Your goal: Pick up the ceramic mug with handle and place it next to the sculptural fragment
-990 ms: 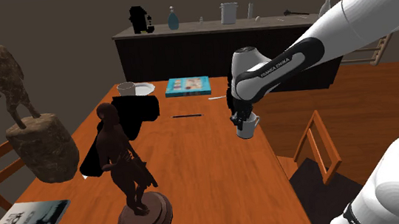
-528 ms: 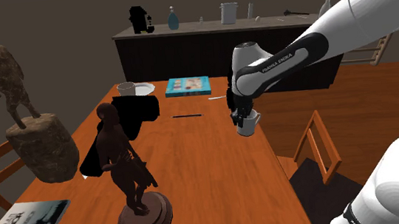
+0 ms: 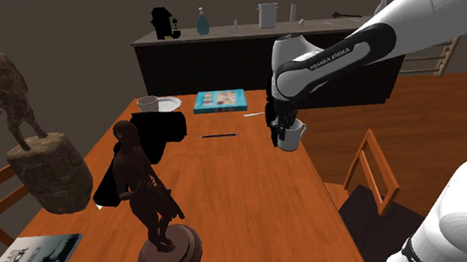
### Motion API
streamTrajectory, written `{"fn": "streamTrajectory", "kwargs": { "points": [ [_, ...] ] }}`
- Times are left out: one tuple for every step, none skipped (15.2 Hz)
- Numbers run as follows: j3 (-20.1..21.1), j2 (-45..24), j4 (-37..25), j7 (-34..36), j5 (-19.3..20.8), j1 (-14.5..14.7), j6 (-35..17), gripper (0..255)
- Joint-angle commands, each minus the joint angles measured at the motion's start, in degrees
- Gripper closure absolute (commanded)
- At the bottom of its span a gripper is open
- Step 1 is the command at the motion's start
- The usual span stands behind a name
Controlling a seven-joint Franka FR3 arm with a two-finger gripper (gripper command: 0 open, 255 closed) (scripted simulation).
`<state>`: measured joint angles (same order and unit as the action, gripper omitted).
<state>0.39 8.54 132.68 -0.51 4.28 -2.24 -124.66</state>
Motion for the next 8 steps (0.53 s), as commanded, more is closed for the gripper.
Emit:
{"fn": "streamTrajectory", "kwargs": {
  "points": [
    [0.03,0.81,-0.98,-0.1,-0.09,0.04,1.8,255],
    [0.03,1.13,-1.45,-0.16,-0.13,0.05,2.59,255],
    [0.03,1.44,-1.93,-0.21,-0.17,0.05,3.38,255],
    [0.04,1.74,-2.42,-0.27,-0.21,0.06,4.17,255],
    [0.04,2.03,-2.92,-0.33,-0.24,0.07,4.95,255],
    [0.04,2.3,-3.44,-0.38,-0.28,0.08,5.74,255],
    [0.05,2.56,-3.96,-0.44,-0.31,0.08,6.52,255],
    [0.05,2.81,-4.5,-0.49,-0.34,0.09,7.31,255]
  ]
}}
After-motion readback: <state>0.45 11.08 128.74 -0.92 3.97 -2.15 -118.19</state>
